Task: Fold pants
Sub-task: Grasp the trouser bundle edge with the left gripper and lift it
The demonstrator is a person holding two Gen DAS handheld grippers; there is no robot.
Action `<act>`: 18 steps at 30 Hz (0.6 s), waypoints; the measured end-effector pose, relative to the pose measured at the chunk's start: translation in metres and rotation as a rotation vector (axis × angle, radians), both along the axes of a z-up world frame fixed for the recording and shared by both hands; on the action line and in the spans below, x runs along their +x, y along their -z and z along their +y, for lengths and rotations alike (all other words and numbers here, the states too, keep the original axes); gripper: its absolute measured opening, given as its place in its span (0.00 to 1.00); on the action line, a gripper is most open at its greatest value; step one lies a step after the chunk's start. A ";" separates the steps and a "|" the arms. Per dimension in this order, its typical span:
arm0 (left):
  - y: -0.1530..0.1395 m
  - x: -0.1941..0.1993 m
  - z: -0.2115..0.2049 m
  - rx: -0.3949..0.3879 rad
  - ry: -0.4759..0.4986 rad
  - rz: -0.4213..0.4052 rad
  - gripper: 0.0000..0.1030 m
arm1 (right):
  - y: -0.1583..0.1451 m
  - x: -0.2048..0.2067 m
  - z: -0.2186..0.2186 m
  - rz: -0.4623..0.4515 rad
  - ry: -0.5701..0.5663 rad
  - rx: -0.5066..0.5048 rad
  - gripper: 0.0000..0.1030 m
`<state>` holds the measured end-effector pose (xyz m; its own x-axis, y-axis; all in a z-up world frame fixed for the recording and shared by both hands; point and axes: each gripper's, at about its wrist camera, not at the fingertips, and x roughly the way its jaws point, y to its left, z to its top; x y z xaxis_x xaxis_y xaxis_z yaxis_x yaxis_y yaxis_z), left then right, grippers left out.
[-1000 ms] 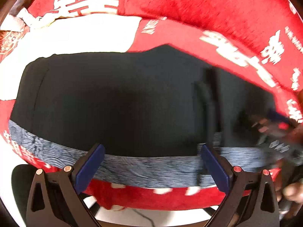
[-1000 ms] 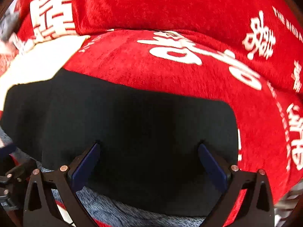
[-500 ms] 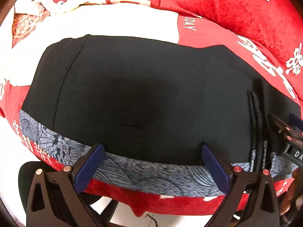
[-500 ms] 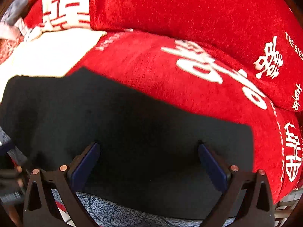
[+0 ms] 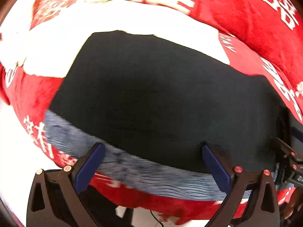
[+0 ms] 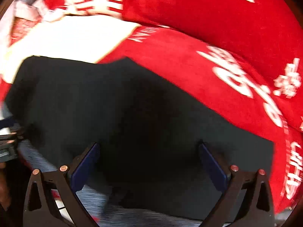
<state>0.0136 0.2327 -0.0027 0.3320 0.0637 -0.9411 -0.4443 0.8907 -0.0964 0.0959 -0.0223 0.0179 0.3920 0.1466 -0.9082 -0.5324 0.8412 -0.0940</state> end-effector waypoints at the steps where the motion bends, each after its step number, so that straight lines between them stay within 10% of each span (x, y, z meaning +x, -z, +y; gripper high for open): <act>1: 0.002 -0.001 0.008 -0.015 -0.011 -0.002 1.00 | -0.001 -0.001 0.008 -0.017 -0.024 -0.015 1.00; 11: 0.005 -0.031 0.056 -0.005 -0.097 0.035 1.00 | -0.009 0.011 0.120 -0.008 -0.348 0.027 1.00; 15: 0.018 -0.052 0.094 -0.192 -0.182 0.018 1.00 | 0.002 0.018 0.180 0.075 -0.522 0.035 1.00; 18: 0.010 -0.061 0.101 -0.162 -0.180 -0.001 1.00 | 0.017 0.018 0.218 0.133 -0.641 0.018 1.00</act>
<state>-0.0474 0.3333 -0.0128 0.3299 -0.0302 -0.9435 -0.5942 0.7700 -0.2325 0.1136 0.1958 0.0010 0.1062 0.3297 -0.9381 -0.9350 0.3542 0.0186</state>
